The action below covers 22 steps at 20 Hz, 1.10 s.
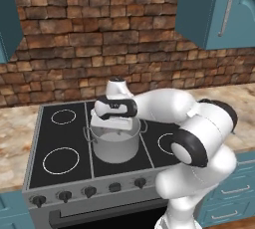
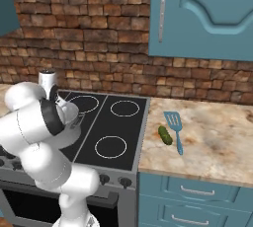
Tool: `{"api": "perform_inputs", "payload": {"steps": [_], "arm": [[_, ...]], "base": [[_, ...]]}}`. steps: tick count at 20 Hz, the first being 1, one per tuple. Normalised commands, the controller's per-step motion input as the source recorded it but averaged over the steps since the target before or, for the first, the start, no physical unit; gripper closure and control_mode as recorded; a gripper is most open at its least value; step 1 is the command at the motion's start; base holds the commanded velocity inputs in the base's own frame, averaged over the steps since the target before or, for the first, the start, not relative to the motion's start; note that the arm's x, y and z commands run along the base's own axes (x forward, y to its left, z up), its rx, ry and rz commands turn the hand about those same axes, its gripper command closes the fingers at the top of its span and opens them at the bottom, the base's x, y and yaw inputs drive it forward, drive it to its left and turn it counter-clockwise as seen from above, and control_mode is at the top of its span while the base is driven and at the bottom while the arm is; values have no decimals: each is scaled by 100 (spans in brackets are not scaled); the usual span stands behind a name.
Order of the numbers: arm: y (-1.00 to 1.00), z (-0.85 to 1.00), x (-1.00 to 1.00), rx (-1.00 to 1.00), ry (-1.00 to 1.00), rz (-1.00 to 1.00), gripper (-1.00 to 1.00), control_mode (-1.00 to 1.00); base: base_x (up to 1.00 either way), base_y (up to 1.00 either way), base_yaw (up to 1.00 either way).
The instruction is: Put the cucumber and mushroom in the pot. Retrieve the spatula and lightly stir the vegetables in the pot.
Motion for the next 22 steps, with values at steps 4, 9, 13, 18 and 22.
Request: {"api": "perform_inputs", "payload": {"steps": [4,9,13,18,22], "arm": [[-7,30,-40,0,0,0,-100,-100],[-39,58,-41,0,-4,0,-100,-100],[-58,70,-45,0,-1,0,-100,-100],[-81,50,-59,0,-5,0,-100,-100],[-97,35,-69,-2,-26,6,-100,-100]], "base": [[0,0,0],[0,0,0],[0,0,0],[0,0,0],[0,0,0]]}}
